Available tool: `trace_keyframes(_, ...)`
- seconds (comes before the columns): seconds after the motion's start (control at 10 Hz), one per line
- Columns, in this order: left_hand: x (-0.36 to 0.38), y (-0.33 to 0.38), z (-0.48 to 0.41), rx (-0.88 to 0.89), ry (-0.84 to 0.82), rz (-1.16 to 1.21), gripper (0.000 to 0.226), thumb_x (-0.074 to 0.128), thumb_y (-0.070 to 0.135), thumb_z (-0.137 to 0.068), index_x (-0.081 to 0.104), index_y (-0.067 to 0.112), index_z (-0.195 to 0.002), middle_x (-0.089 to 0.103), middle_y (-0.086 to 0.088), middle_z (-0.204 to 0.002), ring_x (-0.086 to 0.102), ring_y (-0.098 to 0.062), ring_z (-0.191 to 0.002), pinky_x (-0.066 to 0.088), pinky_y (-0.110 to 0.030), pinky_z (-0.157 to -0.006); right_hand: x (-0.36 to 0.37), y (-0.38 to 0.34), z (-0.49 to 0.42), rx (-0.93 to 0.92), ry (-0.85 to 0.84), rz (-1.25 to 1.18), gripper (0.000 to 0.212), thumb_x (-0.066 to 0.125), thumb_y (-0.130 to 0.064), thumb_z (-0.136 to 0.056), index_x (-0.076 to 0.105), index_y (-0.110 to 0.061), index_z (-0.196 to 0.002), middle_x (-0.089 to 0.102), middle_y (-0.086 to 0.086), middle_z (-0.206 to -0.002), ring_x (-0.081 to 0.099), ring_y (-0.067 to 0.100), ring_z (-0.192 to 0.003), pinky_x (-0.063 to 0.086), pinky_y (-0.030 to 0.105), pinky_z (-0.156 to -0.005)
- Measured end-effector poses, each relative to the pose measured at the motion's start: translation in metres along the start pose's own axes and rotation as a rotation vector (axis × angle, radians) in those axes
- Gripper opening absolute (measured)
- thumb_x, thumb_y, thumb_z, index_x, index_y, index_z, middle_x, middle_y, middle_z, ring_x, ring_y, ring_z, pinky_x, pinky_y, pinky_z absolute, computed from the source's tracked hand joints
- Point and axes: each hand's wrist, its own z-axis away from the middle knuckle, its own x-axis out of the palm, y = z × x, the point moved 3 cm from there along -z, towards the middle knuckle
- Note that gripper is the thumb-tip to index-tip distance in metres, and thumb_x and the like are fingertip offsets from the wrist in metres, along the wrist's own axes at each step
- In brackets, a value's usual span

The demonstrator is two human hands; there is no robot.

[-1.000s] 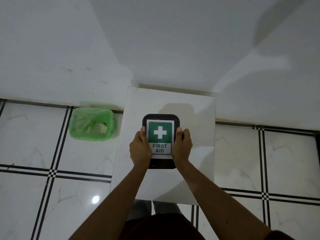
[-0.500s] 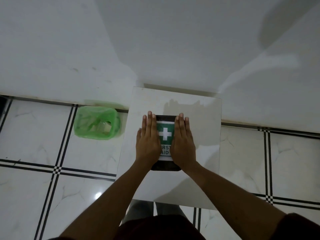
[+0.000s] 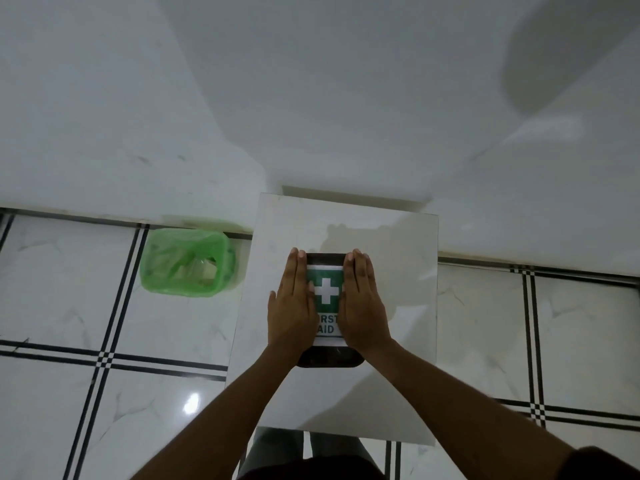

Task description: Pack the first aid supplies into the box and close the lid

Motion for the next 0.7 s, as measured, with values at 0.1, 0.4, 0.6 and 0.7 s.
trace_keyframes(0.1,-0.002,-0.001,-0.003,0.053,0.026,-0.001,0.059,0.001,0.061,-0.089,-0.017,0.043,-0.143,-0.010,0.020,-0.154,0.033,-0.020,-0.140,0.041,-0.056,-0.101,-0.005,-0.004,-0.002,-0.013,0.010,0.019,0.082,0.057,-0.038,-0.089,0.011,0.000,-0.145,0.019,0.022,-0.154,0.010,0.035,-0.143,0.018,0.042,-0.109)
trace_keyframes(0.4,-0.014,0.000,0.006,0.084,-0.015,-0.202,0.058,0.019,0.038,-0.100,-0.001,0.021,-0.151,-0.010,0.005,-0.160,-0.017,-0.011,-0.145,0.020,-0.054,-0.114,-0.018,-0.014,0.009,0.021,0.083,0.047,0.060,0.033,-0.031,-0.098,0.016,0.001,-0.145,0.018,0.022,-0.154,0.008,0.033,-0.144,0.022,0.048,-0.116)
trace_keyframes(0.6,-0.011,-0.012,0.044,0.045,-0.056,-0.209,0.058,0.012,0.042,-0.098,-0.005,0.024,-0.151,-0.009,0.003,-0.160,-0.013,-0.014,-0.146,0.016,-0.054,-0.117,0.001,-0.021,0.056,0.148,0.160,-0.044,0.059,0.034,-0.028,-0.100,0.007,-0.005,-0.148,0.009,0.014,-0.158,0.001,0.027,-0.146,0.015,0.043,-0.119)
trace_keyframes(0.7,-0.012,-0.009,0.046,0.033,-0.040,-0.189,0.058,0.014,0.041,-0.098,-0.003,0.023,-0.151,-0.008,0.001,-0.161,-0.012,-0.015,-0.147,0.018,-0.055,-0.116,-0.001,-0.021,0.056,0.168,0.194,-0.040,0.058,0.034,-0.027,-0.099,0.011,-0.004,-0.147,0.013,0.015,-0.157,0.005,0.028,-0.146,0.011,0.040,-0.118)
